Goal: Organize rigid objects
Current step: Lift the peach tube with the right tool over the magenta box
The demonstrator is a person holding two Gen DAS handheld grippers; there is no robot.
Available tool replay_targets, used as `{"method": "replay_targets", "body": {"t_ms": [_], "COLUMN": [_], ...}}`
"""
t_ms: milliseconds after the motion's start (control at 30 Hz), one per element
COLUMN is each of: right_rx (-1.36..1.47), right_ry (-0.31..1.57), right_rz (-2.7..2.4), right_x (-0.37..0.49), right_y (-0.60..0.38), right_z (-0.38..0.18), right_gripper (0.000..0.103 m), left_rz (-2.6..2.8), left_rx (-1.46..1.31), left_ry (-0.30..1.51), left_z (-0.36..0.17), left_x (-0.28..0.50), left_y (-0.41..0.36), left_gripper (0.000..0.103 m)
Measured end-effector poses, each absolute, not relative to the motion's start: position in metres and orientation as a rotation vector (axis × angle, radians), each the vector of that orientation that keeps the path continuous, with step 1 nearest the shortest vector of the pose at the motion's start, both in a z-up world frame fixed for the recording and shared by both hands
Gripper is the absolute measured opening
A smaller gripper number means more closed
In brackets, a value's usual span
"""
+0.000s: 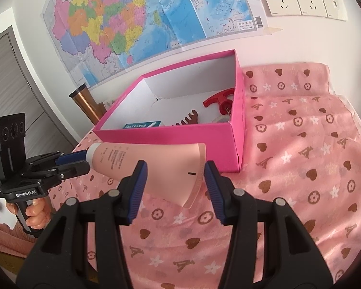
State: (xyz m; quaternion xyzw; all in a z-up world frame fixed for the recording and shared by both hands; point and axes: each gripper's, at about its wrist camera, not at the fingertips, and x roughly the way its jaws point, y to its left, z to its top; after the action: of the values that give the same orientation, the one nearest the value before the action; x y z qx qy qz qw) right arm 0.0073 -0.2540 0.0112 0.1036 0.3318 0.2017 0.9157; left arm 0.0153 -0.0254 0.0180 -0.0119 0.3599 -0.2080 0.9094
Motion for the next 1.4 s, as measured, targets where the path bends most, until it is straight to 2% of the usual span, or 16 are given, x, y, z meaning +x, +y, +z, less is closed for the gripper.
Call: {"method": "replay_targets", "body": {"t_ms": [1400], "right_rx": [0.184], "right_ry": [0.632], "right_rz": [0.402], "right_x": [0.028], "right_y": [-0.256], "right_z": [0.033], "right_gripper": [0.052], "left_rz": [-0.426], "left_rx": [-0.004], "left_ry": [0.682], "left_z": [0.038], "left_x": [0.032], "left_y": [-0.029], "left_gripper": [0.038]}}
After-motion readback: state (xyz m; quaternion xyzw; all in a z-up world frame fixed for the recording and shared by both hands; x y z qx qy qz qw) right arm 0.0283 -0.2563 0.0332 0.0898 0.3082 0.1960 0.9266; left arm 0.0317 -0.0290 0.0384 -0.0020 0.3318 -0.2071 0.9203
